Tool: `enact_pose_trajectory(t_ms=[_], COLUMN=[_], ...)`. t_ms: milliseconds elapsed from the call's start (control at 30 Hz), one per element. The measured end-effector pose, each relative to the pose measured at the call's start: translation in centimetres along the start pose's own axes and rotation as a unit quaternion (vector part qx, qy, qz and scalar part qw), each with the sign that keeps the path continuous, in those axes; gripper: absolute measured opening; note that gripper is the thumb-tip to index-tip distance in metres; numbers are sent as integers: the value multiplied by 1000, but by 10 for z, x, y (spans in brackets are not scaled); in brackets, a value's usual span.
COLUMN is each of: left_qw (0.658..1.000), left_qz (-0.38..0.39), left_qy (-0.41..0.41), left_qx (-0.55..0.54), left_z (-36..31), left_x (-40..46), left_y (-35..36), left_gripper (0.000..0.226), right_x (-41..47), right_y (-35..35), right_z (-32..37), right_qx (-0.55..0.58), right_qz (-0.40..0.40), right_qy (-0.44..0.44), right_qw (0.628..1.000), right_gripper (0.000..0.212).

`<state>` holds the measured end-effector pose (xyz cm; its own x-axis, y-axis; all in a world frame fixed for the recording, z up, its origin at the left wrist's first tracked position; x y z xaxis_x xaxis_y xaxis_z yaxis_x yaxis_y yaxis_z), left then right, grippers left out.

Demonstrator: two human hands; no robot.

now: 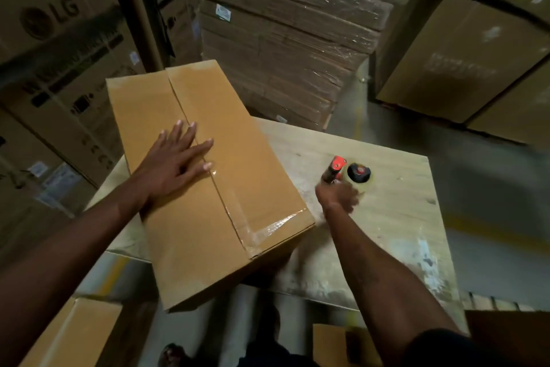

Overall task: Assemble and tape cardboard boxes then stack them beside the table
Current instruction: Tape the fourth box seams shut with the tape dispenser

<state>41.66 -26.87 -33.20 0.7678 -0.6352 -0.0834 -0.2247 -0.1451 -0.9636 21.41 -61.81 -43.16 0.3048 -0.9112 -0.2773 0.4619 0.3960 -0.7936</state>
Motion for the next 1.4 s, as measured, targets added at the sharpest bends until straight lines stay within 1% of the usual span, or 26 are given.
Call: enact_pose_trajectory(t_ms=[33,67,100,133,167,200,233,267,300,333,367,400,467,533,600,667,733,767,833,867,967,1033,1167,1267,1333,1400], left_qw=[1000,1000,1000,1000,1000,1000,1000,1000,1000,1000,1000,1000,1000,1000,998,996,990,989,994,995,998,999,997,991,983,977], left_qz=[2,4,5,6,7,8,8,7,5,1,-3,-6,-5,2,19,42,82,88,64,60,49,35,23,4,-9,-12], left_qy=[-1,-1,-1,-1,-1,-2,-2,-1,0,3,5,6,8,12,21,9,-36,-38,5,19,17,4,-57,-120,-172,-207], left_qx=[4,7,10,12,14,15,17,19,21,21,21,19,9,-19,-57,-80,-108,-113,-89,-75,-29,2,48,64,60,50], left_z=[-1,-1,-1,-1,0,0,1,2,2,2,2,1,2,1,0,-5,-3,-2,0,1,6,13,42,67,86,104], left_x=[0,0,1,1,1,2,2,3,3,3,2,1,1,4,9,16,27,32,47,54,74,86,120,149,167,181], left_y=[0,1,2,3,4,5,5,6,6,7,7,7,7,2,-2,-7,-8,-8,-7,-7,-11,-15,-25,-35,-44,-52], left_gripper=[83,85,86,86,86,85,85,84,83,83,82,82,84,88,91,87,87,86,81,85,102,103,95,90,91,92], right_x=[4,9,16,27,37,50,56,62,74,76,73,69,66,68,62,56,47,43,34,30,11,-8,-54,-92,-113,-124], right_y=[-2,-3,-2,5,12,23,30,36,47,51,52,52,47,41,29,25,23,21,14,10,-6,-17,-29,-11,10,30], right_z=[-21,-35,-48,-61,-74,-86,-93,-97,-102,-99,-93,-86,-73,-61,-51,-42,-28,-18,10,25,79,119,190,226,239,243], right_qx=[-27,-48,-59,-47,-5,67,125,171,215,256,309,367,413,423,415,417,404,403,402,401,419,432,434,438,418,379], right_qz=[-22,-22,-6,21,46,79,106,124,154,181,197,200,179,161,139,156,173,178,187,192,223,243,296,319,320,299], right_qy=[25,40,52,66,91,115,128,122,112,104,111,126,125,105,96,72,55,41,11,0,-43,-76,-138,-160,-182,-218], right_qw=[999,998,997,996,995,988,978,970,958,944,924,900,884,886,894,893,896,897,896,896,879,865,840,825,830,848], right_gripper=[58,64,66,66,67,71,75,74,62,42,31,32,26,15,15,16,10,8,7,7,6,7,6,8,9,11])
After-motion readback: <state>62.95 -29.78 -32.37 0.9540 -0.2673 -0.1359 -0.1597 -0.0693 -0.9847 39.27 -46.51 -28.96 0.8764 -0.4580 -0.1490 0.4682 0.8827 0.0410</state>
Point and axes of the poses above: each hand's wrist, its own x-axis towards the middle knuckle, its own y-axis out of the palm, z = x × y, the point moved 4 cm from there along x, towards the middle knuckle, and after that the axes turned 11 degrees about -y, right-handed, at the moved point
